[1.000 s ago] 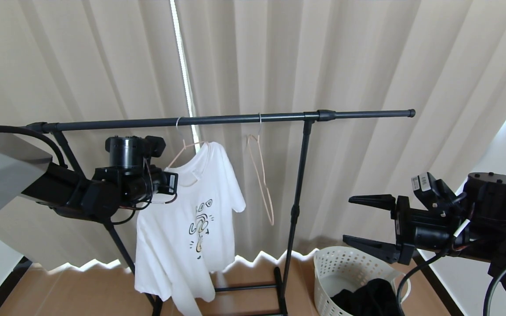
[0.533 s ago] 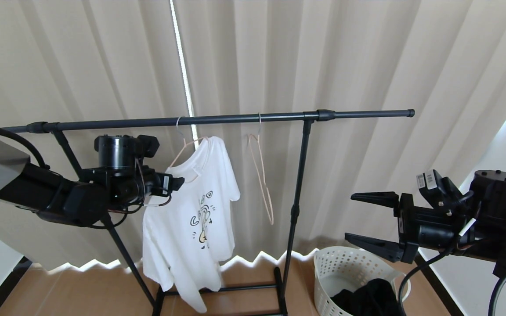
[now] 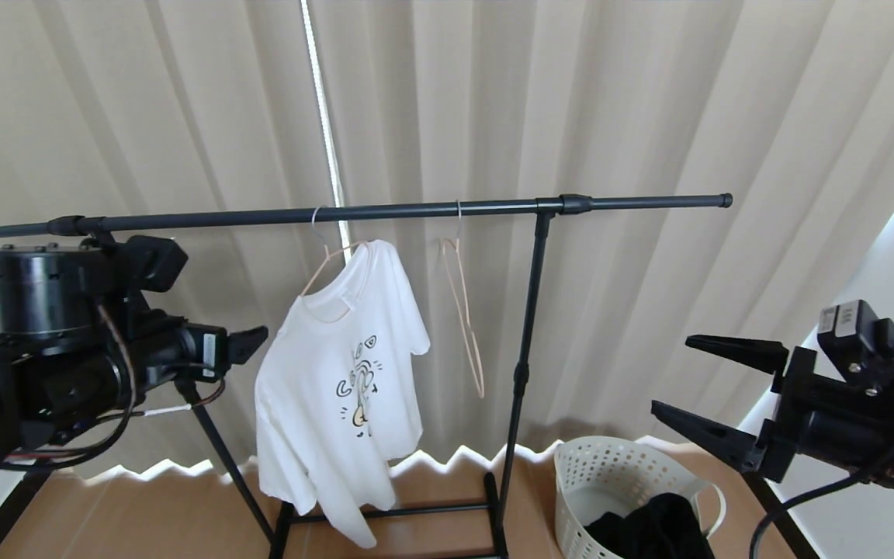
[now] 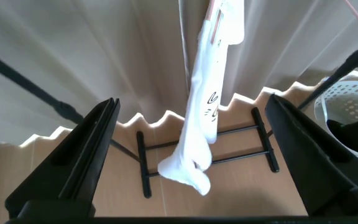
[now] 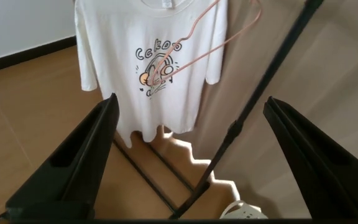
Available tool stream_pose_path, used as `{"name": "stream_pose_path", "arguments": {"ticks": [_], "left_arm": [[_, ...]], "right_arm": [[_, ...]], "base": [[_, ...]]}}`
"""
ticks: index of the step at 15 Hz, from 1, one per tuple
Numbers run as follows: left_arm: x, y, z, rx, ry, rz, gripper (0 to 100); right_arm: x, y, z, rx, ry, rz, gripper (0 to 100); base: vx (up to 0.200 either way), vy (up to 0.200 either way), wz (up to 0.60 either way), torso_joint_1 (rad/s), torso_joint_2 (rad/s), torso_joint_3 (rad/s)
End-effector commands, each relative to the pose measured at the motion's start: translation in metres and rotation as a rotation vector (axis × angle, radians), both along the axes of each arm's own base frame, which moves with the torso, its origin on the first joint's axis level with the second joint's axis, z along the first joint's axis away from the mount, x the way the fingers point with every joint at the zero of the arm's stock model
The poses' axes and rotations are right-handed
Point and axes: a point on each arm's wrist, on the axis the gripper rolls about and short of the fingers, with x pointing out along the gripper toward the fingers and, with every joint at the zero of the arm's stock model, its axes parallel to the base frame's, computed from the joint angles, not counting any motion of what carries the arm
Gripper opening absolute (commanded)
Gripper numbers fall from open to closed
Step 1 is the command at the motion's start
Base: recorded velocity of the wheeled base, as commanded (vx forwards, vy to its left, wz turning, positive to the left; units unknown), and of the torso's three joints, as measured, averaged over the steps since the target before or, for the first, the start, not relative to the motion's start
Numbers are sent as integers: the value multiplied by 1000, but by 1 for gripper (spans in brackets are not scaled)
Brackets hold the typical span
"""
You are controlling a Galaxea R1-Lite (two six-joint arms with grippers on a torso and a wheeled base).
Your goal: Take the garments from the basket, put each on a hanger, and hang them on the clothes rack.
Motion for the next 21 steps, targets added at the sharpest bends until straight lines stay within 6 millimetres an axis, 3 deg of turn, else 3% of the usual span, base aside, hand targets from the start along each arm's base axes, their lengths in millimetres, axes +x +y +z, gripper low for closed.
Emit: {"name": "stream_pose_path", "arguments": {"ticks": [1,4,9,12,13,14,17,21], "left_arm": [[-66,10,3,-8,-53,2,100],[-112,16,-15,-11,-45,-4,100],[-174,25,-44,-19,-91,-5,100],[-196,28,-53,-25,-144,-6,100],[-196,28,-53,-25,-144,-6,100],[-216,31,-63,-24,-112,-9,100],[-247,35,-84,-32,-86,-83,100],[-257,37,-86,-122,-187,-93,100]], "right_arm": [[-36,-6,7,43,-19,-96,100],[-66,-13,-3,18,25,-206,100],[-116,-21,-17,1,101,-211,100],[-142,-25,-28,-4,118,-214,100],[-142,-25,-28,-4,118,-214,100],[-165,-28,-37,-6,128,-219,100],[-199,-33,-59,-1,139,-227,100],[-209,-35,-58,138,104,-303,100]], "base": [[0,0,0,0,0,0],[0,0,0,0,0,0],[0,0,0,0,0,0],[0,0,0,0,0,0],[0,0,0,0,0,0],[0,0,0,0,0,0],[0,0,0,0,0,0],[0,0,0,0,0,0]]}}
